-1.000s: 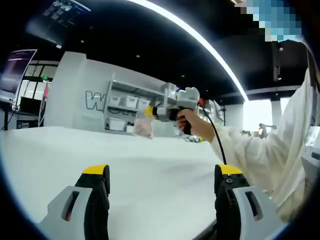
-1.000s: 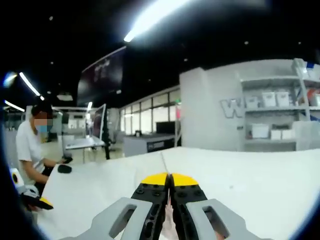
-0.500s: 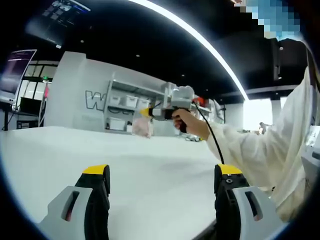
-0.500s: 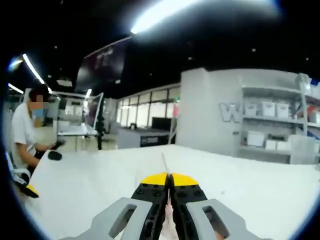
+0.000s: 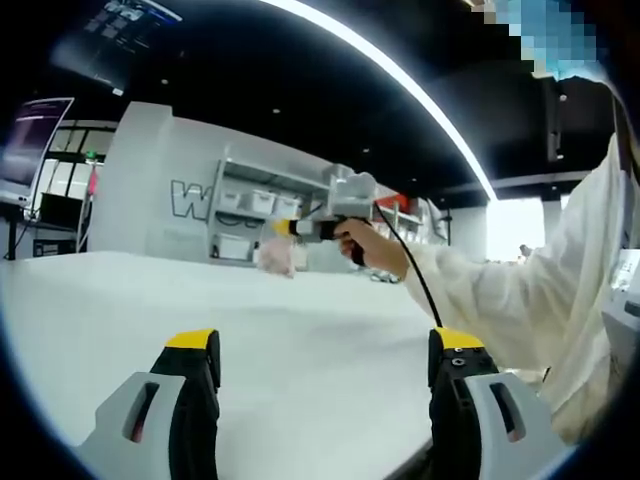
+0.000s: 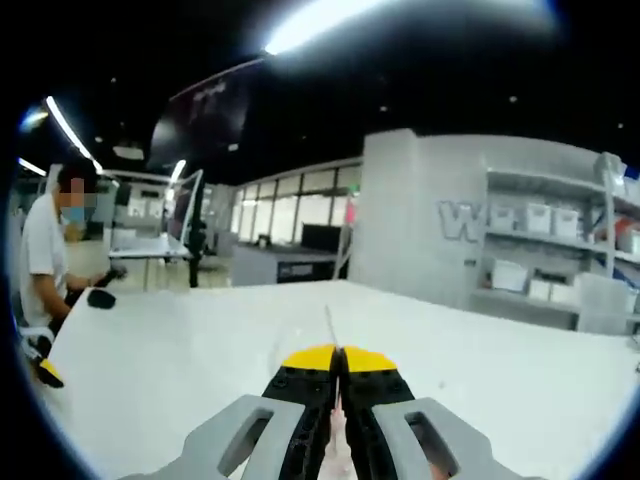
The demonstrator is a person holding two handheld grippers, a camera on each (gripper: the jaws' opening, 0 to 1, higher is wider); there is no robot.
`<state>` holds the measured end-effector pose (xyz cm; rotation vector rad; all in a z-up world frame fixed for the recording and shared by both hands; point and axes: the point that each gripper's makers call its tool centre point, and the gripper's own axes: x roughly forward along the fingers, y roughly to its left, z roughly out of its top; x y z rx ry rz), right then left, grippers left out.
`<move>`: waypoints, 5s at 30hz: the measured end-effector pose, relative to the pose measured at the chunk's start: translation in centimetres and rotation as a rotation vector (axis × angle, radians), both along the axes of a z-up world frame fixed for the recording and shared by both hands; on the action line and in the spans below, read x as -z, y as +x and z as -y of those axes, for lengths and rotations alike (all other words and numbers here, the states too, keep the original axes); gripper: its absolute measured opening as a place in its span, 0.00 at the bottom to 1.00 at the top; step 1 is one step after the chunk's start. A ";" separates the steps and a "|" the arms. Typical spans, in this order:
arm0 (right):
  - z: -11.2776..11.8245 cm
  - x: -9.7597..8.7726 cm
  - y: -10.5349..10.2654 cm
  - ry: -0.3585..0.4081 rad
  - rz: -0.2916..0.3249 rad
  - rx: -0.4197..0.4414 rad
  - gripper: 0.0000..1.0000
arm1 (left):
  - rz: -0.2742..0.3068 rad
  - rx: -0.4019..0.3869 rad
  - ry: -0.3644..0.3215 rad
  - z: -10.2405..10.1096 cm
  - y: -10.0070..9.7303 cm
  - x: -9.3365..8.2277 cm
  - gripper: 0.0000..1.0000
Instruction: Open the resealable bag by pulling the two sides of the seal apart until the entire bag opening is separated and visibly accessible.
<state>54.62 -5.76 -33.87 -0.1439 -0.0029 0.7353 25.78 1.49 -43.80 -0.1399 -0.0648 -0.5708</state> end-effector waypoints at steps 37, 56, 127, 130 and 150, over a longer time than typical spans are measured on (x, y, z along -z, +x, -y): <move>-0.9 0.6 4.8 -0.099 0.007 0.040 0.00 | 0.001 0.024 -0.058 0.2 -0.2 -0.5 0.89; -2.4 1.8 7.3 -0.186 0.018 0.072 0.00 | -0.005 0.026 -0.050 0.3 -0.3 -0.4 0.89; -8.0 13.6 8.5 -0.207 -0.159 0.035 0.16 | -0.016 0.024 -0.034 0.5 -0.2 0.1 0.86; -7.9 13.1 8.4 -0.182 -0.148 0.038 0.19 | -0.014 0.022 -0.029 0.4 -0.2 0.1 0.86; -8.5 8.4 7.7 -0.100 0.042 0.045 0.83 | -0.008 0.014 -0.027 0.3 -0.2 0.0 0.85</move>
